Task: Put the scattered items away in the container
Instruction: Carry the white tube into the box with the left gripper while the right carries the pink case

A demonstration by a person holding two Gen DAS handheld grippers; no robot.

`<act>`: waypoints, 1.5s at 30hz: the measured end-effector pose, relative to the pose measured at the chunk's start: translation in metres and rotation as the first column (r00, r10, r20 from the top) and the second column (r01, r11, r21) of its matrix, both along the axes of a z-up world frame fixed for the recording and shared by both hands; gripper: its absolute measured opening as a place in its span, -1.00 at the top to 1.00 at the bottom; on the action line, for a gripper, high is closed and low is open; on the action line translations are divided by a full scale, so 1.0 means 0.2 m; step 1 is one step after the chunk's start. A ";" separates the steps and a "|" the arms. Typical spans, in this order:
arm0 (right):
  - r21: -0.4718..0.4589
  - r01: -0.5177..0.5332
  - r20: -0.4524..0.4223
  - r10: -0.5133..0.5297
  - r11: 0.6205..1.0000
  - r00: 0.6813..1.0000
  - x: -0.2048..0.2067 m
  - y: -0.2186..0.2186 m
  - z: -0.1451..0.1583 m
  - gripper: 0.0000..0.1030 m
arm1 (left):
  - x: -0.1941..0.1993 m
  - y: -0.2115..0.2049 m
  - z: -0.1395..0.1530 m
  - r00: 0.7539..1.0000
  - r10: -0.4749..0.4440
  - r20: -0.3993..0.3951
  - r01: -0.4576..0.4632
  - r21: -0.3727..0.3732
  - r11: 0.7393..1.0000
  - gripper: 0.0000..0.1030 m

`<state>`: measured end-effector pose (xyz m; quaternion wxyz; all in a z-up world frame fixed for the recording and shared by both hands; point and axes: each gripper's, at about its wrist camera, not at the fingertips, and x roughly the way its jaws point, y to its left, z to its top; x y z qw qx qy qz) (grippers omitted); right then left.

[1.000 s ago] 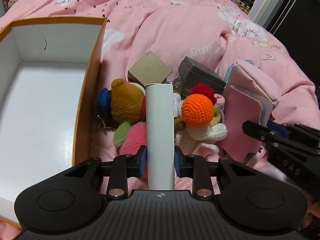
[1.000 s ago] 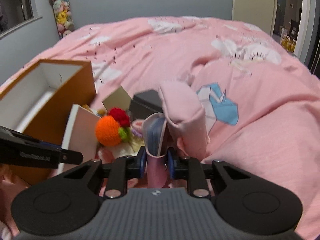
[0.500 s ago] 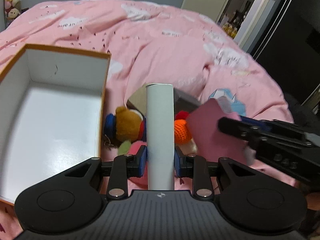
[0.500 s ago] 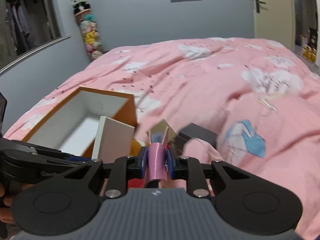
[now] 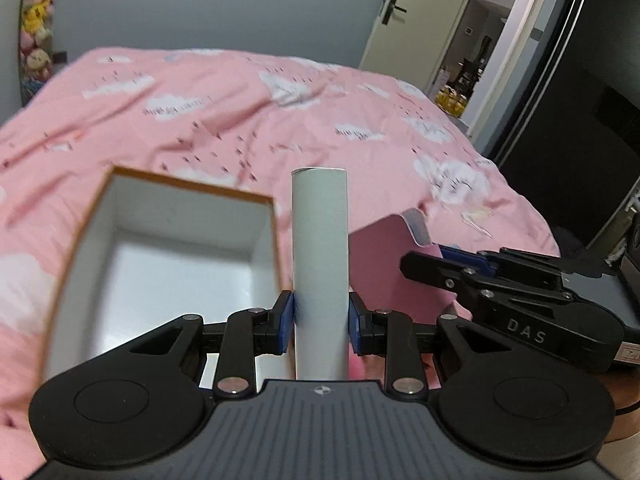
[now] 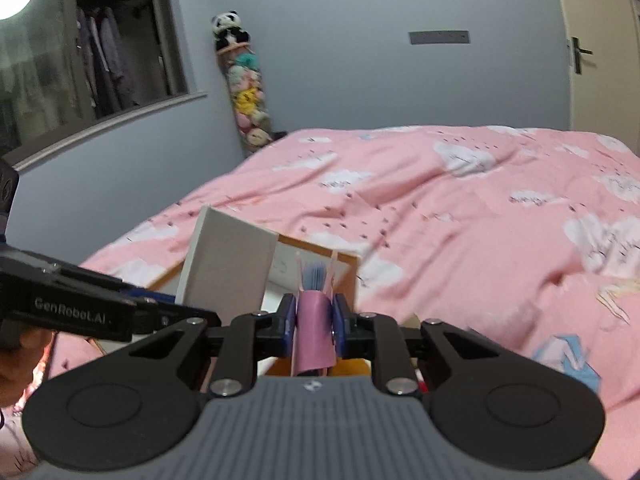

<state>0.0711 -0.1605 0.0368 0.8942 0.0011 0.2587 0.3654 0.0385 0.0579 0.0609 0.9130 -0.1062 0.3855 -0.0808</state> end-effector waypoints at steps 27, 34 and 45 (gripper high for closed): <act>-0.042 0.007 -0.147 -0.013 0.999 0.989 0.18 0.12 -0.24 0.59 | 0.45 0.23 -0.62 0.879 -0.092 -0.468 0.052 -0.097 0.994 0.39; -0.060 0.007 -0.142 -0.015 0.998 0.990 0.19 0.14 -0.25 0.58 | 0.49 0.24 -0.74 0.853 -0.098 -0.512 0.036 -0.129 0.991 0.39; -0.073 -0.003 -0.145 -0.008 0.997 0.989 0.19 0.15 -0.25 0.58 | 0.46 0.23 -0.74 0.856 -0.061 -0.513 0.042 -0.049 0.998 0.33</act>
